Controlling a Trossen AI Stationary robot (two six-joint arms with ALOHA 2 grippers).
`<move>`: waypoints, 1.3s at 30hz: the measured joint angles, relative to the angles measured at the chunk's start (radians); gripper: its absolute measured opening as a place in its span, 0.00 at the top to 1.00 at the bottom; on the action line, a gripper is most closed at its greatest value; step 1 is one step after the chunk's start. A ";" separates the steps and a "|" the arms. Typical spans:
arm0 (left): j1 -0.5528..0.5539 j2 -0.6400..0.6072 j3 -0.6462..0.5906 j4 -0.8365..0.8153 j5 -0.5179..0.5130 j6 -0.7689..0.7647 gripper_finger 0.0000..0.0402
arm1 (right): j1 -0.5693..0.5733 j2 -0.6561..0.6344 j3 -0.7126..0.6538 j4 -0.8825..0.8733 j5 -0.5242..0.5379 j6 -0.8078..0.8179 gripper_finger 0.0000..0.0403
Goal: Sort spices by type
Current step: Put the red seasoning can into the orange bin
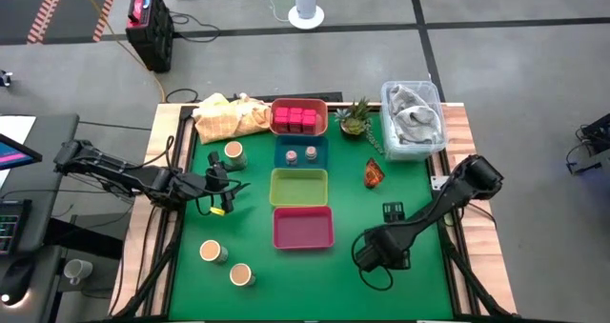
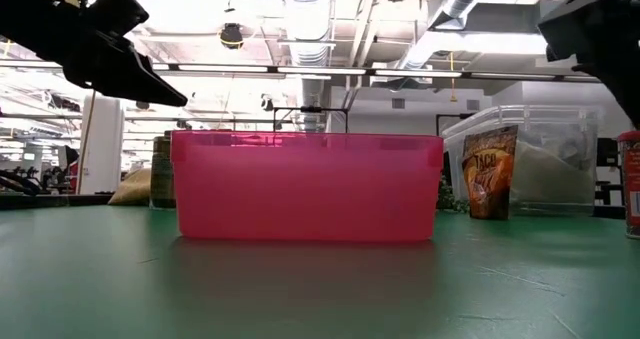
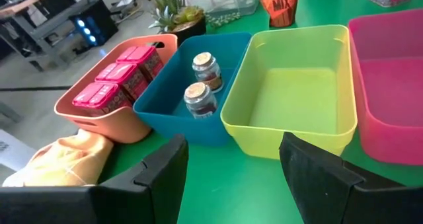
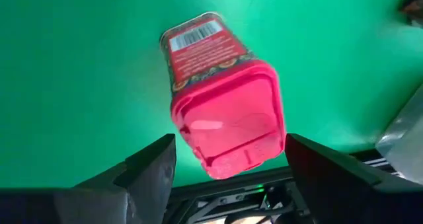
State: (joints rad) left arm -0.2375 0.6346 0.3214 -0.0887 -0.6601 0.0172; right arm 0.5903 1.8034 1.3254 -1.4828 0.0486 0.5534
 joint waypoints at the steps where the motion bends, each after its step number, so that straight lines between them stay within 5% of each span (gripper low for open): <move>1: 0.000 0.000 0.000 0.000 0.000 0.009 0.44 | -0.006 0.000 0.000 -0.003 0.000 -0.008 0.21; 17: 0.000 0.000 0.001 -0.043 0.029 0.026 0.44 | -0.077 0.001 -0.078 0.169 -0.024 -0.158 0.22; 25: 0.000 0.000 0.001 -0.061 0.029 0.027 0.44 | -0.125 0.001 -0.084 0.119 -0.056 -0.160 0.41; 29: 0.000 0.000 0.001 -0.060 0.029 0.027 0.44 | -0.147 0.001 -0.081 0.114 -0.080 -0.169 0.42; 39: 0.000 0.000 0.001 -0.060 0.029 0.015 0.44 | -0.371 0.001 0.163 -0.033 -0.054 -0.111 0.42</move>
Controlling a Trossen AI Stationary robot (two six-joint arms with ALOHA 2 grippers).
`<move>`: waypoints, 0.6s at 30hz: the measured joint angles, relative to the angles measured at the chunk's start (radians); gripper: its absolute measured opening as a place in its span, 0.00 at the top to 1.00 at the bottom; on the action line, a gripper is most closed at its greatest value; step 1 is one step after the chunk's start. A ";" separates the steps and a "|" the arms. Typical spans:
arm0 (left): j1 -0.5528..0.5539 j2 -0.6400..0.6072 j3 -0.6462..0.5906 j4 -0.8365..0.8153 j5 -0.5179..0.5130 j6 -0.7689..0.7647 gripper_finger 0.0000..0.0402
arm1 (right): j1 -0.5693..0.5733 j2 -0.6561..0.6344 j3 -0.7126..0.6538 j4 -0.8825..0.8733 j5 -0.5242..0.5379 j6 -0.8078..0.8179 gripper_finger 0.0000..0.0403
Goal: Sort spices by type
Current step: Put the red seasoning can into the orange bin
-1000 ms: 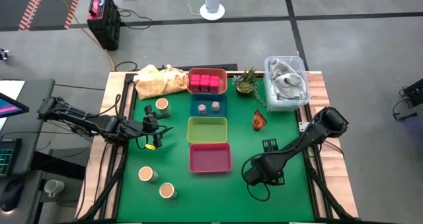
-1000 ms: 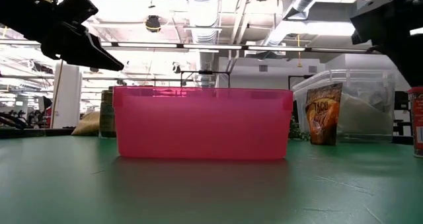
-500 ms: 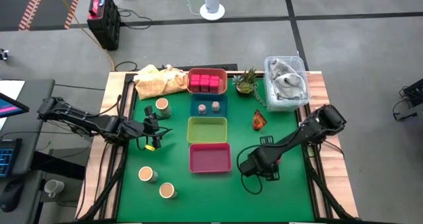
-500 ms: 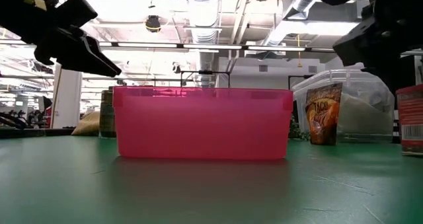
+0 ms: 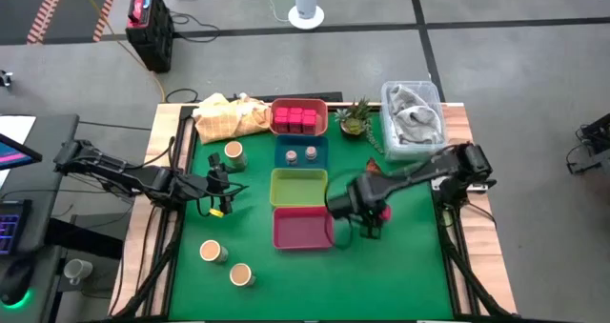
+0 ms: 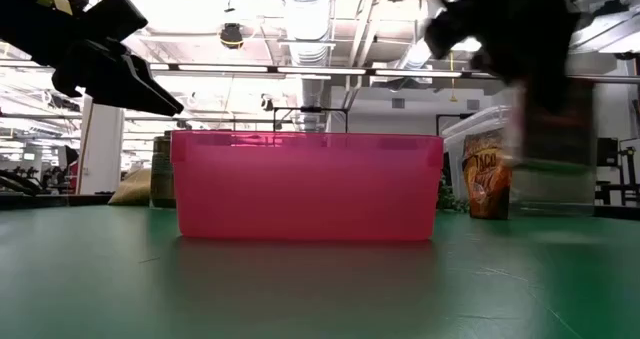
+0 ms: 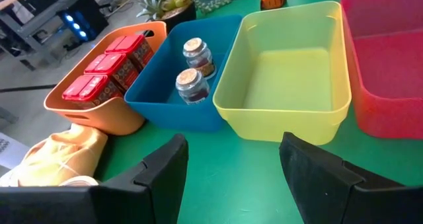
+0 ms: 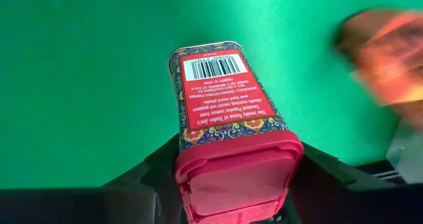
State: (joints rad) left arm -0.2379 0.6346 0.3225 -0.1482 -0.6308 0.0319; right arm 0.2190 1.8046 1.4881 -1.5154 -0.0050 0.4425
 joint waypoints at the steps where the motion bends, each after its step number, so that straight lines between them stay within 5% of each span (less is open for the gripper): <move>1: 0.000 0.000 0.000 0.000 0.000 -0.005 0.44 | -0.030 0.000 0.024 -0.004 0.004 0.002 0.42; 8: 0.000 0.000 0.000 -0.007 0.000 -0.034 0.44 | -0.250 0.000 0.194 0.029 0.005 0.010 0.41; 18: 0.000 0.000 0.000 -0.014 0.000 -0.008 0.44 | -0.612 0.000 0.228 0.389 0.007 0.084 0.41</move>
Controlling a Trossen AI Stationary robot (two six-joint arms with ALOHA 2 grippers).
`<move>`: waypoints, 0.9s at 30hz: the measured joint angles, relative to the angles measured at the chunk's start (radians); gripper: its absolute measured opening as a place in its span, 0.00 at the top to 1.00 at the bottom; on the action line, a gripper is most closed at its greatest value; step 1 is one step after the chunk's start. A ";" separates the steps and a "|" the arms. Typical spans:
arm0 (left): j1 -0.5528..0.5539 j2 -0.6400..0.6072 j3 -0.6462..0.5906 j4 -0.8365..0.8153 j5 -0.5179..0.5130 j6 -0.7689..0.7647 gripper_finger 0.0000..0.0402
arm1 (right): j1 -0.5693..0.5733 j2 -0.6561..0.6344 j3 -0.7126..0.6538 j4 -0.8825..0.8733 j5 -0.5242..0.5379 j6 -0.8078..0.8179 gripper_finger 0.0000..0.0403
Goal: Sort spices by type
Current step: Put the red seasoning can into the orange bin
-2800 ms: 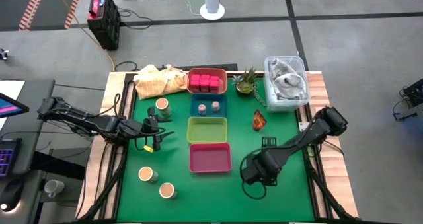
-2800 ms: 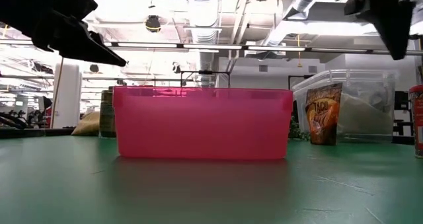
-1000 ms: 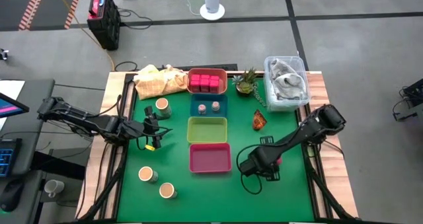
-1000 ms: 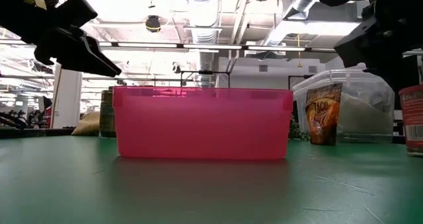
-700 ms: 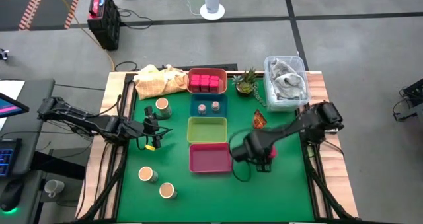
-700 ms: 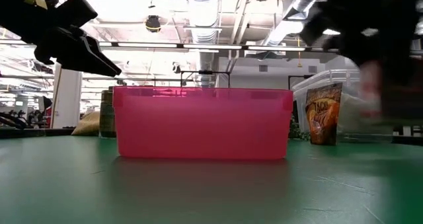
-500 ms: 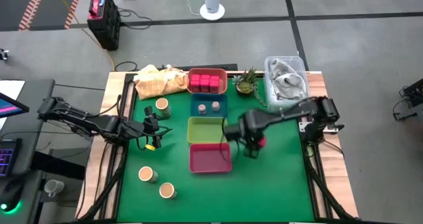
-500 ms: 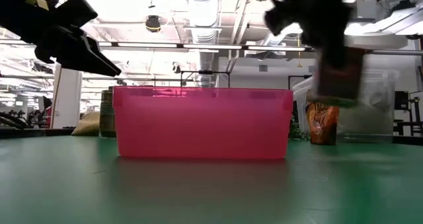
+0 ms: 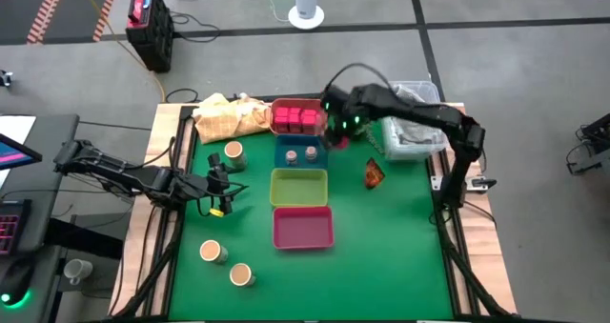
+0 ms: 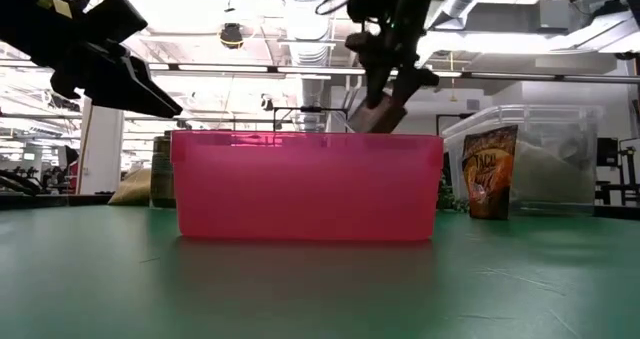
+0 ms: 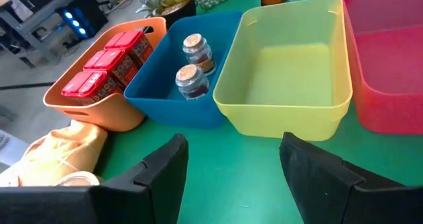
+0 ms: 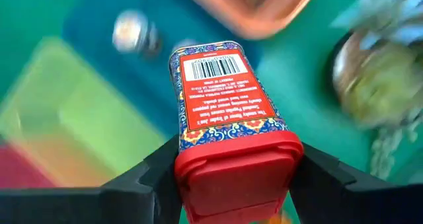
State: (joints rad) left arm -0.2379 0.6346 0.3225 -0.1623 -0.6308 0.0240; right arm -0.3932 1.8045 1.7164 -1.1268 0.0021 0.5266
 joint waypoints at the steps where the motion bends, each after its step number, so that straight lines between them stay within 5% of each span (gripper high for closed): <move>1: 0.000 0.000 0.000 0.000 0.000 0.001 0.44 | -0.030 0.000 0.000 0.024 0.000 0.003 0.41; 7: 0.000 0.000 0.000 0.016 -0.038 0.006 0.44 | -0.159 0.000 0.000 0.180 -0.010 0.053 0.41; 15: 0.000 0.000 0.000 0.112 -0.072 -0.002 0.44 | -0.194 0.016 0.000 0.283 -0.029 0.073 0.41; 27: 0.000 -0.001 0.000 0.117 -0.069 0.008 0.44 | -0.202 0.178 0.127 0.199 -0.006 0.052 0.41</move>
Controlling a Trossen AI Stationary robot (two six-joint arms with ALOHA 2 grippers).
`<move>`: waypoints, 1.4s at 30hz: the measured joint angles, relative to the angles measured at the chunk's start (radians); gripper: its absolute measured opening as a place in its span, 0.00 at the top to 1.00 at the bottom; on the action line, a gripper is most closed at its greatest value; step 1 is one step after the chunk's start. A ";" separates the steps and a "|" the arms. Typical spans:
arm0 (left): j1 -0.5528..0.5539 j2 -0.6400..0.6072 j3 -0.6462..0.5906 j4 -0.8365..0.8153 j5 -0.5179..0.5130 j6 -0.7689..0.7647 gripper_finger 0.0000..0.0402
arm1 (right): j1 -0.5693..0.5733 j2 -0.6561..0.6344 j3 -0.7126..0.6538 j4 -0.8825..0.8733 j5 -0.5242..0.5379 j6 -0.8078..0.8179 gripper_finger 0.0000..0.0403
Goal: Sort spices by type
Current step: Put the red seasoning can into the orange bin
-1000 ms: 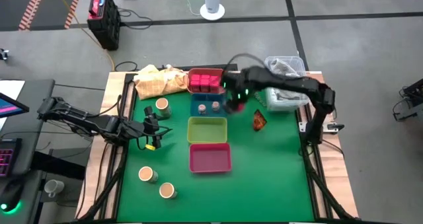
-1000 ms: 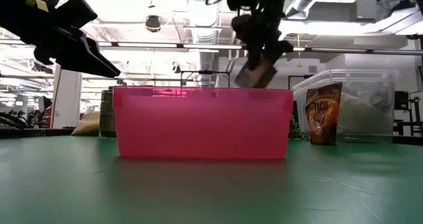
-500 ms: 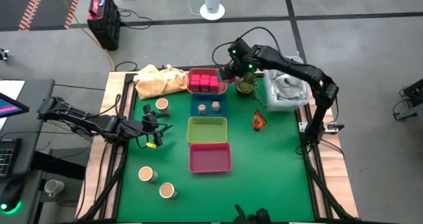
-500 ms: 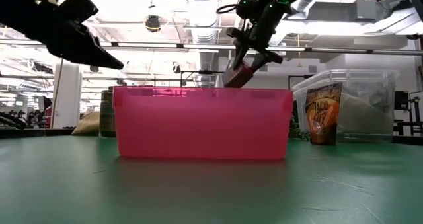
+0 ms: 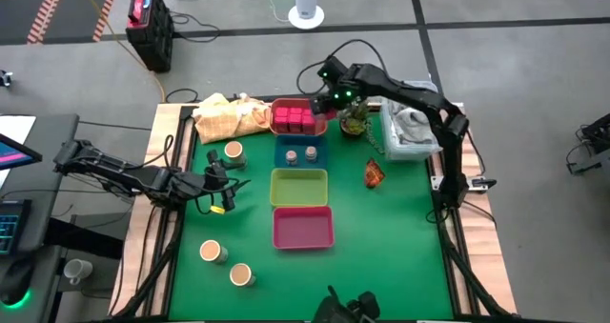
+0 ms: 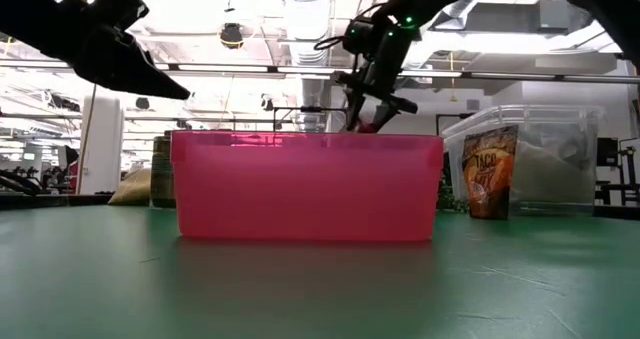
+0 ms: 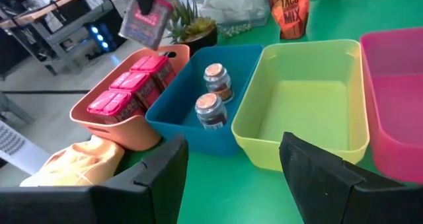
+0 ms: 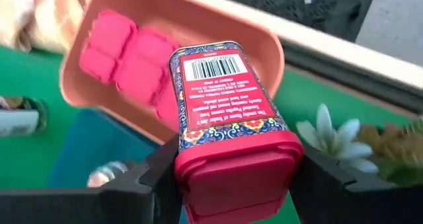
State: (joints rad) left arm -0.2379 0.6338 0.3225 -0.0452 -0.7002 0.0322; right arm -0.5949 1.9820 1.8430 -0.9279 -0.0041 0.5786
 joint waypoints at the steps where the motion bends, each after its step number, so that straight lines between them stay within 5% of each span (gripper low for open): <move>1: 0.000 0.000 0.000 -0.002 0.000 -0.001 0.44 | 0.000 0.014 0.012 0.001 0.001 -0.003 0.41; 16: 0.000 0.000 0.000 -0.026 0.001 0.008 0.44 | 0.020 0.086 0.169 -0.059 0.016 -0.056 0.41; 32: 0.000 0.000 0.000 -0.025 0.061 -0.025 0.44 | 0.061 0.098 0.168 -0.195 0.141 0.049 0.41; 42: -0.002 0.000 0.000 -0.020 0.073 -0.035 0.44 | 0.064 0.151 0.160 -0.246 0.120 0.167 0.41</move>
State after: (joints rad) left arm -0.2401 0.6338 0.3225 -0.0651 -0.6274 -0.0028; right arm -0.5306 2.1330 2.0033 -1.1744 0.1161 0.7452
